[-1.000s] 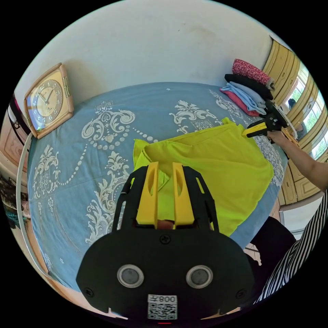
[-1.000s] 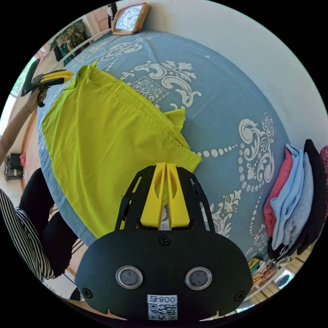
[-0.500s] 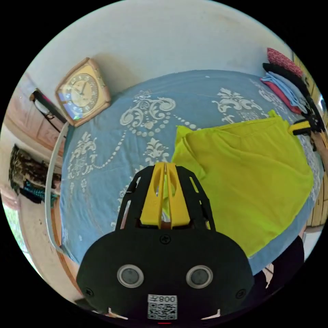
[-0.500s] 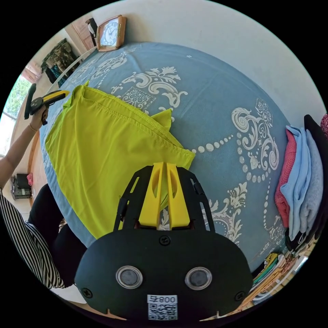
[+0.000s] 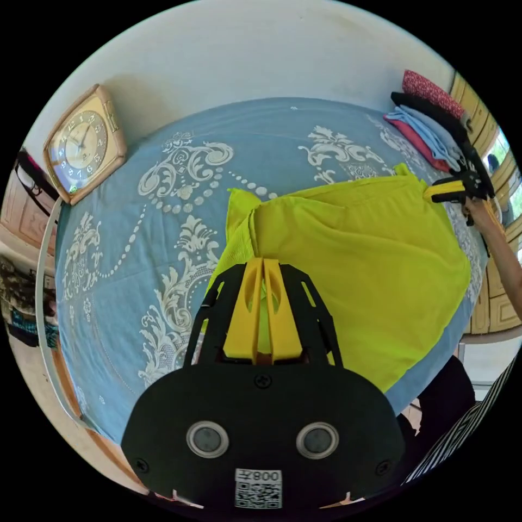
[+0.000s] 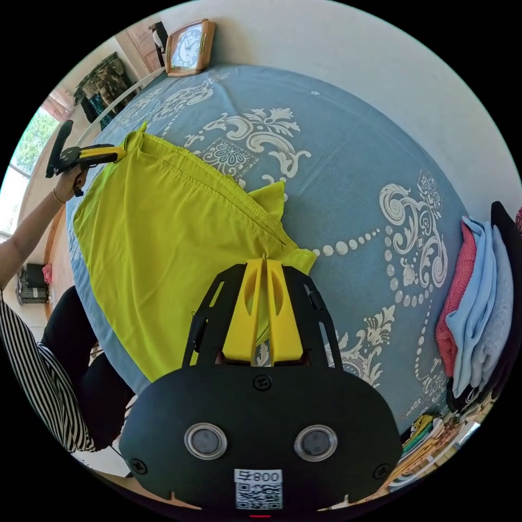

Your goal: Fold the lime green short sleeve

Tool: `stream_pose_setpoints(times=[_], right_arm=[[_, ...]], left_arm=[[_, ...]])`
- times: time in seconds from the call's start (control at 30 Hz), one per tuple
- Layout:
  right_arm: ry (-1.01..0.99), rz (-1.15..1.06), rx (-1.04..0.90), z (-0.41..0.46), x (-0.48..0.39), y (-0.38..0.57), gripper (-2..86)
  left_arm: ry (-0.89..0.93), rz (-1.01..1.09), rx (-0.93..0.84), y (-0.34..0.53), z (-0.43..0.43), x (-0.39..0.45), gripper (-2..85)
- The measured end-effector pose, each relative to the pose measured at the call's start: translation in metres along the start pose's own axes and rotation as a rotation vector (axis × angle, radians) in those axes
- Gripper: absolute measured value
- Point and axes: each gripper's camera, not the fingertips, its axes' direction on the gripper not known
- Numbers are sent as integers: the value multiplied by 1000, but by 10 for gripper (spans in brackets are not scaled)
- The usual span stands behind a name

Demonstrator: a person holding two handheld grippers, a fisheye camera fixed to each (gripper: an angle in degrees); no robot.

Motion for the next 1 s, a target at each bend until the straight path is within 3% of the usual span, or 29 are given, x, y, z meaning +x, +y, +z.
stream_pose_setpoints(times=[0.33, 0.5, 0.67, 0.87, 1.0], right_arm=[[-230, 210, 211, -18, 52, 59, 8], [-260, 244, 232, -14, 62, 79, 10], [-178, 258, 269, -21, 62, 97, 29], [-147, 279, 210, -10, 71, 107, 64], [-88, 303, 147, 5, 74, 107, 25]], left_arm=[[126, -390, 194, 7, -20, -92, 33], [269, -105, 236, -15, -22, -50, 77], [174, 315, 120, -62, -1, 27, 84], [68, 514, -87, -92, 42, 60, 36], [74, 512, -79, -96, 45, 62, 13]])
